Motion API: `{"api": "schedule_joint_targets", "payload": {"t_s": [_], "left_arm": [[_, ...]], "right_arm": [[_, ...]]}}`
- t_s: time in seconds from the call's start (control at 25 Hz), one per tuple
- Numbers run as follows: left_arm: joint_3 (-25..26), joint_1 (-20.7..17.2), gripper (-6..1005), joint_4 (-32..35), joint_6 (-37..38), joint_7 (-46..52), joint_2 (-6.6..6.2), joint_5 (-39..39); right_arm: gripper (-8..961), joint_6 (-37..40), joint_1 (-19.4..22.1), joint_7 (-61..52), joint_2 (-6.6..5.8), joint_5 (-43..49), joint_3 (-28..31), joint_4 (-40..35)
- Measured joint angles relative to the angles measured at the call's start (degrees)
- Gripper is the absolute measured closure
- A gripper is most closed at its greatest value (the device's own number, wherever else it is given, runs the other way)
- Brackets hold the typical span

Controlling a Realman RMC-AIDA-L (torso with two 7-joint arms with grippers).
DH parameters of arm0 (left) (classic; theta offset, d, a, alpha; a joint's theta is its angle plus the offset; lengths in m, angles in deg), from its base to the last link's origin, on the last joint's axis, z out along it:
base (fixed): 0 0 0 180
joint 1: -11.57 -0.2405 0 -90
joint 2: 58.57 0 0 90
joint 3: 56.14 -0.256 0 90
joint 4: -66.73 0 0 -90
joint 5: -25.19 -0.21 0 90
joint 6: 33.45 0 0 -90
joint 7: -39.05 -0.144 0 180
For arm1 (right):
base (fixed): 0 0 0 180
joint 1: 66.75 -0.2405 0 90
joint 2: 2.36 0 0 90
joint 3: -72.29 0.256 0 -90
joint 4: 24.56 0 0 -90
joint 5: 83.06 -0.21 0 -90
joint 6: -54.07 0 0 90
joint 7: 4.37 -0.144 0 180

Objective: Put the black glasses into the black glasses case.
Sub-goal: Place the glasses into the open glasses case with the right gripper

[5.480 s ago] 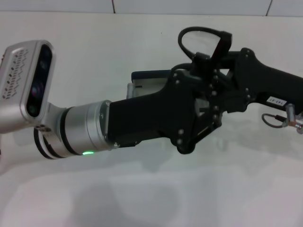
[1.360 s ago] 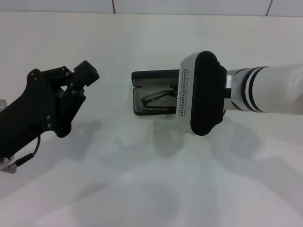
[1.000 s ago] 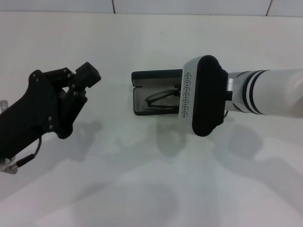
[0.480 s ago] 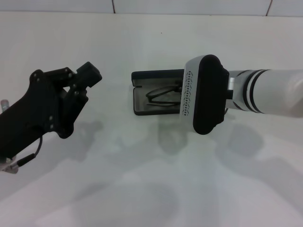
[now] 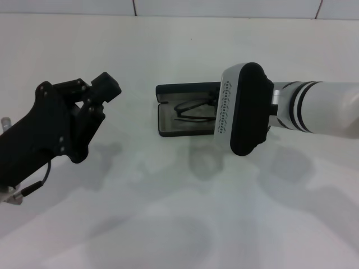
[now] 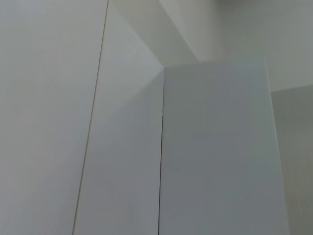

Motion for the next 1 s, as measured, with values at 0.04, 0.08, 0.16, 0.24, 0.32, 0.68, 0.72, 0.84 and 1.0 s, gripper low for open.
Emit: {"api": "schedule_joint_targets", "payload": {"t_s": [0.04,0.08,0.16,0.24,0.32,0.68,0.72,0.84,1.0], "left_arm": [[0.00,0.00,956,0.00,0.00,-0.02,0.03,0.00],[0.00,0.00,956,-0.01,0.00,-0.04,0.06,-0.01],[0.00,0.00,956,-0.02,0.00,-0.05,0.06,-0.06],[0.00,0.01,956,-0.04,0.00,-0.05,0.07,-0.11],[0.00,-0.01,956,-0.04,0.00,-0.05,0.11,-0.13],[-0.01,-0.35,956,-0.44,0.11,-0.05,0.19,-0.23],[-0.03,-0.31,956,-0.58,0.13,-0.05,0.18,-0.24],[-0.17,-0.25,956,-0.77,0.23,-0.11,0.20,-0.27],[-0.19,-0.31,956,-0.77,0.36,-0.31,0.26,-0.28]], "right_arm": [[840,-0.06,-0.07,-0.46,0.00,-0.05,0.04,0.14],[840,-0.15,-0.13,-0.83,0.00,-0.08,0.05,0.22],[840,-0.43,-0.17,-1.07,0.00,-0.11,0.03,0.48],[840,-0.92,-0.20,-1.09,0.00,-0.15,-0.12,0.76],[840,-1.23,-0.19,-1.10,0.00,-0.19,-0.23,0.86],[840,-2.18,0.05,-1.64,0.00,-0.34,-0.29,0.87],[839,-2.20,0.06,-1.68,0.00,-0.36,-0.29,0.88],[839,-2.24,0.07,-2.29,0.00,-0.37,-0.29,0.88],[839,-2.24,0.08,-3.18,0.00,-0.39,-0.29,0.86]]}}
